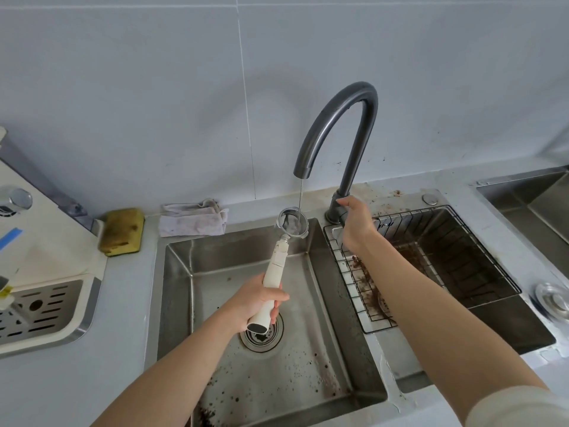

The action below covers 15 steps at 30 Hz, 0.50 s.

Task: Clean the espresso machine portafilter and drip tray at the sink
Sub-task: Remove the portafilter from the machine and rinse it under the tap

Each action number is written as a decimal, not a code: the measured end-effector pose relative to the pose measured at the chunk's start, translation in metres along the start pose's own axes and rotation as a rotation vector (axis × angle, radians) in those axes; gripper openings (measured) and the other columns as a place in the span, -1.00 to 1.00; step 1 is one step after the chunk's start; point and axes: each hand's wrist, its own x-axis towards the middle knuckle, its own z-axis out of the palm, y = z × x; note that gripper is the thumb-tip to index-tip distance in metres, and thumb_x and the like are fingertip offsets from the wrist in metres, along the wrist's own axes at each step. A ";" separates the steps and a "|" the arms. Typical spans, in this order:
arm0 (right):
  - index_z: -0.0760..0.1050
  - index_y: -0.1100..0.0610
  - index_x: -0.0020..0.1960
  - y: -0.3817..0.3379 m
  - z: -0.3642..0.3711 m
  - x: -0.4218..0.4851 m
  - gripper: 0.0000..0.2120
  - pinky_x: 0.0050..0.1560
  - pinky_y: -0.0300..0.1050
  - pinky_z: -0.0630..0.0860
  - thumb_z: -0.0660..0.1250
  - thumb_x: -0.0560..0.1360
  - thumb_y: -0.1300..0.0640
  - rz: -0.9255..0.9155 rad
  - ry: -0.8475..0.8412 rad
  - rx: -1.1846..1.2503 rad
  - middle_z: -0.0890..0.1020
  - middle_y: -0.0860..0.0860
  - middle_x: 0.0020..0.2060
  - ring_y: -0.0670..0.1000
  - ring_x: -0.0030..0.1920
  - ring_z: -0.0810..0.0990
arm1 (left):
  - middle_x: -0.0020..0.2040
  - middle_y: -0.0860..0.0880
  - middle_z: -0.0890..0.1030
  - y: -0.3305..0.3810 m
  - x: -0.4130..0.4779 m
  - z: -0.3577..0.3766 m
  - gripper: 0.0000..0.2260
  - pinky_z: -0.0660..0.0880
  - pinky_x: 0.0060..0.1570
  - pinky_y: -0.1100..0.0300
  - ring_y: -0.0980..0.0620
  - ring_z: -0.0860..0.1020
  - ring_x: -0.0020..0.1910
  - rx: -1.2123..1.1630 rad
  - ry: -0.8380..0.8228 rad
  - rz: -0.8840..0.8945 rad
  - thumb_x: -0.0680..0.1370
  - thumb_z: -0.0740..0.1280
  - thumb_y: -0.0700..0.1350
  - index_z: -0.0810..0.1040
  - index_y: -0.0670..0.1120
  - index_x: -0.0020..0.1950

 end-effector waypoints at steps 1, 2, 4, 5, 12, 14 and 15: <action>0.24 0.23 0.36 -0.003 0.002 0.001 -0.49 0.23 -0.03 0.16 0.23 0.44 0.19 0.000 0.004 -0.007 0.34 0.10 0.31 0.04 0.30 0.33 | -0.51 -0.02 0.45 0.000 -0.001 -0.001 -0.78 0.41 -0.52 0.25 0.05 0.38 -0.62 0.010 -0.001 0.000 0.30 0.38 -0.27 0.35 -0.15 -0.22; 0.28 0.24 0.33 -0.006 0.004 0.001 -0.53 0.17 -0.08 0.18 0.24 0.44 0.19 0.001 0.003 -0.003 0.38 0.07 0.21 -0.01 0.14 0.40 | -0.51 -0.02 0.46 0.000 -0.002 -0.001 -0.80 0.41 -0.52 0.25 0.05 0.38 -0.61 0.019 -0.002 0.001 0.33 0.37 -0.29 0.35 -0.15 -0.22; 0.32 0.19 0.19 -0.012 0.007 0.000 -0.65 0.01 -0.17 0.25 0.26 0.43 0.16 0.015 -0.002 0.010 0.38 0.04 0.01 -0.05 -0.10 0.38 | -0.52 -0.02 0.46 0.000 -0.004 -0.003 -0.82 0.41 -0.52 0.25 0.05 0.38 -0.62 0.034 0.005 0.005 0.37 0.34 -0.34 0.35 -0.16 -0.23; 0.30 0.16 0.16 -0.013 0.006 -0.001 -0.66 0.00 -0.16 0.27 0.27 0.43 0.14 0.021 -0.004 0.000 0.37 0.03 0.00 -0.04 -0.05 0.37 | -0.52 -0.02 0.46 0.000 -0.005 -0.003 -0.82 0.41 -0.52 0.25 0.05 0.38 -0.62 0.040 0.011 0.007 0.38 0.33 -0.35 0.35 -0.16 -0.23; -0.01 0.11 0.51 0.020 0.002 -0.030 -0.36 0.12 -0.13 0.34 0.20 0.53 0.07 0.087 -0.162 -0.182 0.22 0.15 0.44 0.02 0.24 0.36 | -0.54 -0.03 0.45 0.003 -0.012 -0.001 -0.82 0.39 -0.56 0.27 0.04 0.38 -0.64 0.070 0.059 0.024 0.40 0.30 -0.38 0.34 -0.17 -0.23; 0.17 0.14 0.45 0.040 0.015 -0.049 -0.45 0.32 -0.01 0.27 0.24 0.52 0.04 0.129 -0.215 -0.259 0.33 0.09 0.35 0.09 0.32 0.35 | -0.53 -0.05 0.44 0.004 -0.015 -0.002 -0.83 0.39 -0.57 0.27 0.04 0.39 -0.65 0.080 0.085 0.025 0.41 0.30 -0.39 0.35 -0.19 -0.21; 0.28 0.14 0.37 0.050 0.022 -0.060 -0.51 0.33 0.01 0.26 0.28 0.50 0.02 0.146 -0.228 -0.292 0.38 0.04 0.25 0.10 0.30 0.38 | -0.52 -0.06 0.44 0.005 -0.016 -0.002 -0.83 0.39 -0.58 0.26 0.03 0.39 -0.65 0.080 0.100 0.027 0.41 0.30 -0.39 0.35 -0.19 -0.19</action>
